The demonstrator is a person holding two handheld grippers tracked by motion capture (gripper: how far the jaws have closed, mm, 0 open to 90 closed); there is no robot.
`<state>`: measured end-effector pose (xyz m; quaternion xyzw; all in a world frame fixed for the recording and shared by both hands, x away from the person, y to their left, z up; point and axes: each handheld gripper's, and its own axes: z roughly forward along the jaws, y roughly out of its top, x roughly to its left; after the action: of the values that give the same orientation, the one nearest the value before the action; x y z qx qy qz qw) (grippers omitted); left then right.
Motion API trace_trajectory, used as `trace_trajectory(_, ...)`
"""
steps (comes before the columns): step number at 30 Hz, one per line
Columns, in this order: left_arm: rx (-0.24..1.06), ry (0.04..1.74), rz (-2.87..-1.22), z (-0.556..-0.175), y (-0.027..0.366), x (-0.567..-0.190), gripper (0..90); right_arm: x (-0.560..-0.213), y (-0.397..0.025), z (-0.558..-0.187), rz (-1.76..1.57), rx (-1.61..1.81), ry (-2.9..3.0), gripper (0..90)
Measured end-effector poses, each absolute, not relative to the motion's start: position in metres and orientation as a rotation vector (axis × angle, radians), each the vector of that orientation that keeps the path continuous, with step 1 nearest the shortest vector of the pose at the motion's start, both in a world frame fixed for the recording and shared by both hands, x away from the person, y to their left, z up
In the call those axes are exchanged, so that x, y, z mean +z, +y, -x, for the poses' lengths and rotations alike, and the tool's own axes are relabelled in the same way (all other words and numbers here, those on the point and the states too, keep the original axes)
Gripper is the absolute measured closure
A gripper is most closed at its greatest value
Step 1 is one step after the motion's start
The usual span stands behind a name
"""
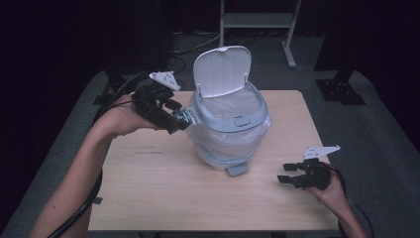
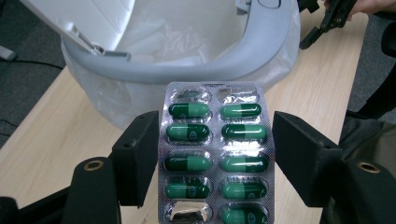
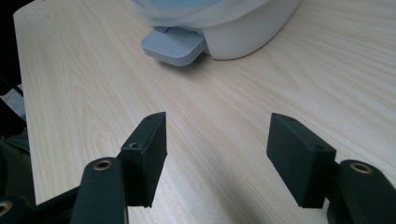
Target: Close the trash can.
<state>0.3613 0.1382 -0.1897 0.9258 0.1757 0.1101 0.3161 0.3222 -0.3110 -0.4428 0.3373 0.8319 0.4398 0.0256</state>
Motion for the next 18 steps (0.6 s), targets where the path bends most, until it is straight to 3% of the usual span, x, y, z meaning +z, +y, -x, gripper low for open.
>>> trace_trajectory(18,0.3,0.434,-2.439,-0.378,0.121,-0.171,33.3,-0.445,-0.312,-0.323,-1.051,1.363,2.577,36.8)
